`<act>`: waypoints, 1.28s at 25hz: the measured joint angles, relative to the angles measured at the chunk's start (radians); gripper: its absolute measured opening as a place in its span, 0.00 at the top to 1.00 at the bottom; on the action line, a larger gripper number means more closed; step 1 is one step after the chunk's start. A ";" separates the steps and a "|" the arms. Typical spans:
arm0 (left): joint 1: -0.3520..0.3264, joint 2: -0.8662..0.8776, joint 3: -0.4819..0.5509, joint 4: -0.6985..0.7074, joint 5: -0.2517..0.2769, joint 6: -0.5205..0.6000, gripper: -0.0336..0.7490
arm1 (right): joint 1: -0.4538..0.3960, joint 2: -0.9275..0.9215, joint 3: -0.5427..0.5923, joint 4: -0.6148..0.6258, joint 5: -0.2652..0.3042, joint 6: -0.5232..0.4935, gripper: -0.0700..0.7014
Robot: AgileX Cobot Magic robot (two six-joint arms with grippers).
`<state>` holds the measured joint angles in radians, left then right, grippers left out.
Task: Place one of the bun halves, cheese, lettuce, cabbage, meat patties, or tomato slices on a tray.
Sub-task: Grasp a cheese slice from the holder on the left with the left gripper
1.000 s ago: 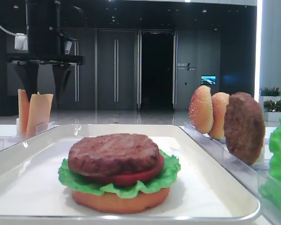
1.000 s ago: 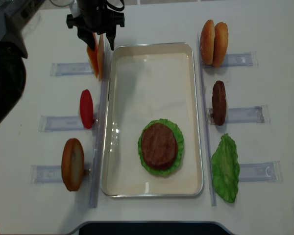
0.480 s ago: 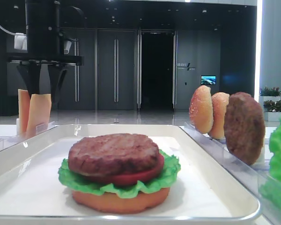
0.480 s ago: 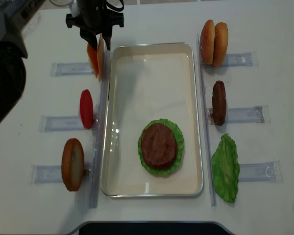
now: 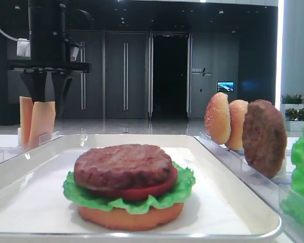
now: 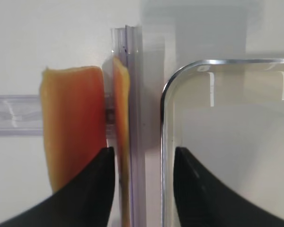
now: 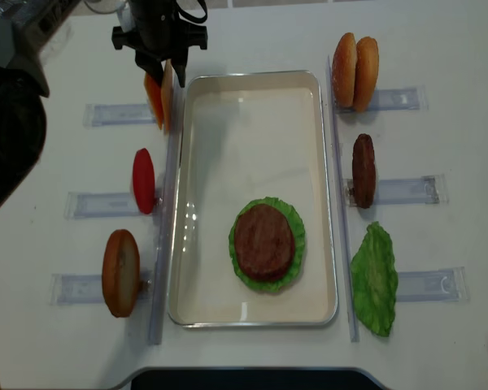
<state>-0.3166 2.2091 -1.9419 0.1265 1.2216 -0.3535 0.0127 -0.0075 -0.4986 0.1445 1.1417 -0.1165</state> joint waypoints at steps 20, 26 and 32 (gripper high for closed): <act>0.000 0.000 0.000 0.000 0.000 0.049 0.93 | 0.000 0.000 0.000 0.000 0.000 0.000 0.23; 0.000 0.000 0.000 0.000 0.000 0.050 0.93 | 0.000 0.000 0.000 0.000 0.000 0.000 0.23; 0.000 0.000 0.000 -0.011 0.000 0.069 0.93 | 0.000 0.000 0.000 0.000 0.000 0.000 0.23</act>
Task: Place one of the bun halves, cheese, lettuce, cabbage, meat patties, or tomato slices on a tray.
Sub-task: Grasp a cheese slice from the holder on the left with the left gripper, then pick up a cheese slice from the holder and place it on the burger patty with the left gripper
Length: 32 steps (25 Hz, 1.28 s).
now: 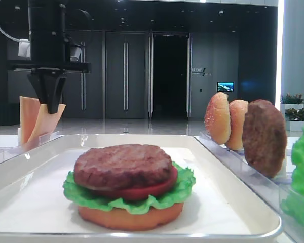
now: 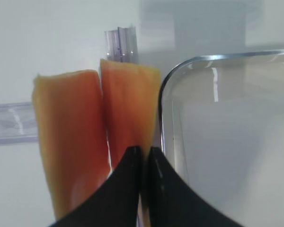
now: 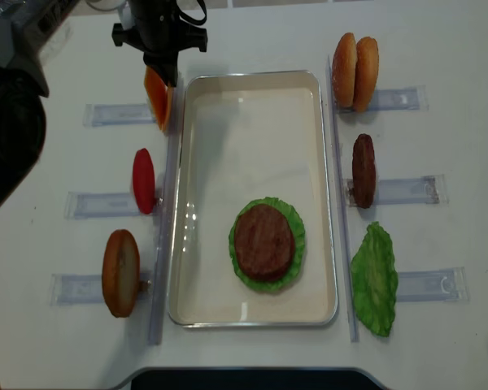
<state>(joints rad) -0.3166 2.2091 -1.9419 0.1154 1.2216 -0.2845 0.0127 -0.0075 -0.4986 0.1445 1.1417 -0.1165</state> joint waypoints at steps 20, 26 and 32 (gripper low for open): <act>0.000 -0.113 0.000 -0.021 0.003 0.013 0.93 | 0.000 0.000 0.000 0.000 0.000 0.000 0.23; 0.000 -0.153 0.000 -0.044 0.011 0.013 0.93 | 0.000 0.000 0.000 0.000 0.000 0.000 0.23; 0.000 -0.196 0.000 -0.062 0.014 0.011 0.93 | 0.000 0.000 0.000 0.000 0.000 0.000 0.23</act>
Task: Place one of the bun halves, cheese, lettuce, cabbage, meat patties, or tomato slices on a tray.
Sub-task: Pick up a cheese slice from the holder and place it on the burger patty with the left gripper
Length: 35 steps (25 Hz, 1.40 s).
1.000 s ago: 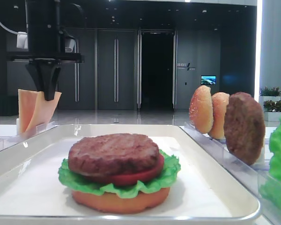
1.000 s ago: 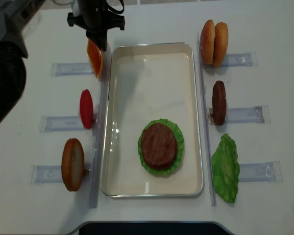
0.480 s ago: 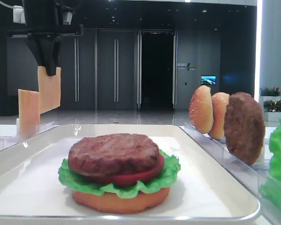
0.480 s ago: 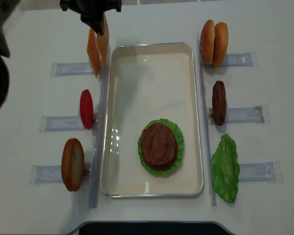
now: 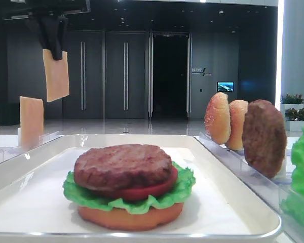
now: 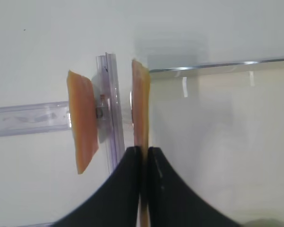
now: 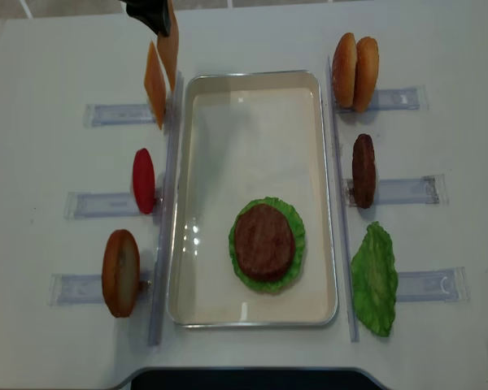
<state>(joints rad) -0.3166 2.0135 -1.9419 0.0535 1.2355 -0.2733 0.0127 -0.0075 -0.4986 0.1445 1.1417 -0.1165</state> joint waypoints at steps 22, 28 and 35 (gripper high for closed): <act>0.000 -0.169 0.155 -0.124 0.006 0.001 0.93 | 0.000 0.000 0.000 0.000 0.000 0.000 0.23; 0.000 -0.186 0.163 -0.216 0.006 0.016 0.93 | 0.000 0.000 0.000 0.000 0.000 0.000 0.23; -0.079 -0.188 0.166 -0.218 0.006 0.022 0.93 | 0.000 0.000 0.000 0.000 0.000 0.000 0.23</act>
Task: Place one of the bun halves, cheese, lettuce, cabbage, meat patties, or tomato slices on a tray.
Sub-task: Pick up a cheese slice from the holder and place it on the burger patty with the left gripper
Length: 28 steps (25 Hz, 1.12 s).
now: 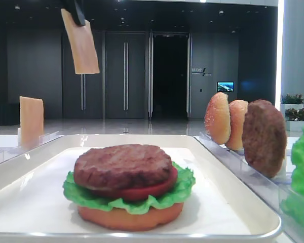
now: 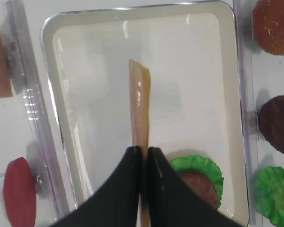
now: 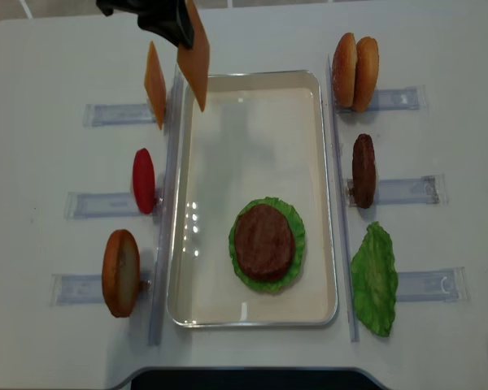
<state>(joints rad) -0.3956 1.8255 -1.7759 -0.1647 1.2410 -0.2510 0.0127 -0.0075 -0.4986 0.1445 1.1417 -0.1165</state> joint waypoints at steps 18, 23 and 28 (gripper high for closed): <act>-0.200 -0.095 0.113 0.102 0.000 -0.094 0.93 | 0.000 0.000 0.000 0.001 0.000 0.001 0.23; -0.200 -0.162 0.242 0.074 -0.033 -0.098 0.93 | 0.000 0.000 0.000 0.001 0.000 0.001 0.23; -0.200 -0.216 0.386 0.005 -0.129 -0.083 0.93 | 0.000 0.000 0.000 0.001 0.000 0.001 0.23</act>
<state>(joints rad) -0.5955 1.6091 -1.3903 -0.1601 1.1115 -0.3339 0.0127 -0.0075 -0.4986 0.1454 1.1417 -0.1157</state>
